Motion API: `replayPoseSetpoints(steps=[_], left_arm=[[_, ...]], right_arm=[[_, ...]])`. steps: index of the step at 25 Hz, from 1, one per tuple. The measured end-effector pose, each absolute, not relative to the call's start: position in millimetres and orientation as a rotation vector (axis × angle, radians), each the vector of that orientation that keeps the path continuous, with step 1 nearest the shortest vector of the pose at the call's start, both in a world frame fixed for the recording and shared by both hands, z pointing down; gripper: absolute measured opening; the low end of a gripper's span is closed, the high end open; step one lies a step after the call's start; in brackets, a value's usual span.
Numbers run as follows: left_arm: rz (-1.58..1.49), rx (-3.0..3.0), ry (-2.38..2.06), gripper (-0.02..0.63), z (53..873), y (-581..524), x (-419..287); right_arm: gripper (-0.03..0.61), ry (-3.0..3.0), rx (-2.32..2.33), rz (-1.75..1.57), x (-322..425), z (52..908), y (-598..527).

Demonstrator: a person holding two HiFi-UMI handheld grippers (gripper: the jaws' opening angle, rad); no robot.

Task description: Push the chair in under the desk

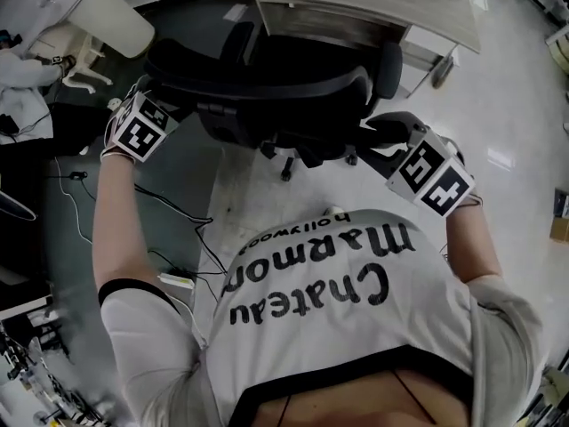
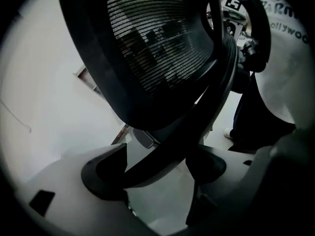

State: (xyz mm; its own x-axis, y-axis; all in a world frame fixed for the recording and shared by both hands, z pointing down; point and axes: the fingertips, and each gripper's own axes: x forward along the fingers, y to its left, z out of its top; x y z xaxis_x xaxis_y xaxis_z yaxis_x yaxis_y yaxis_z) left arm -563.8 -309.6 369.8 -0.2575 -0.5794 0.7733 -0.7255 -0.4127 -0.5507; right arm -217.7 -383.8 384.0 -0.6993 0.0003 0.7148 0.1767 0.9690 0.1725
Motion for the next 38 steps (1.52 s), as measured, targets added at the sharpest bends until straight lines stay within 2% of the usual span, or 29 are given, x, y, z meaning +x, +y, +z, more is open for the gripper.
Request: replayPoseSetpoints(steps=[5, 19, 28, 38], left_arm=[[1.801, 1.887, -1.575, 0.364, 368.5, -321.0, -567.2], [1.848, 2.095, -1.401, 0.364, 356.6, -357.8, -571.9], [1.736, 2.195, -1.446, 0.362, 350.1, -378.2, -563.9], [1.695, 2.173, -1.481, 0.362, 346.4, -393.4, -546.3]], right_arm=[[0.179, -2.302, -0.093, -0.243, -215.9, 386.3, -372.4], [0.163, -2.355, 0.031, -0.398, -222.6, 375.8, -356.0], [0.184, -2.287, 0.135, -0.399, -219.2, 376.3, -403.6], [0.186, -2.303, 0.023, -0.39, -205.1, 376.1, -446.2]])
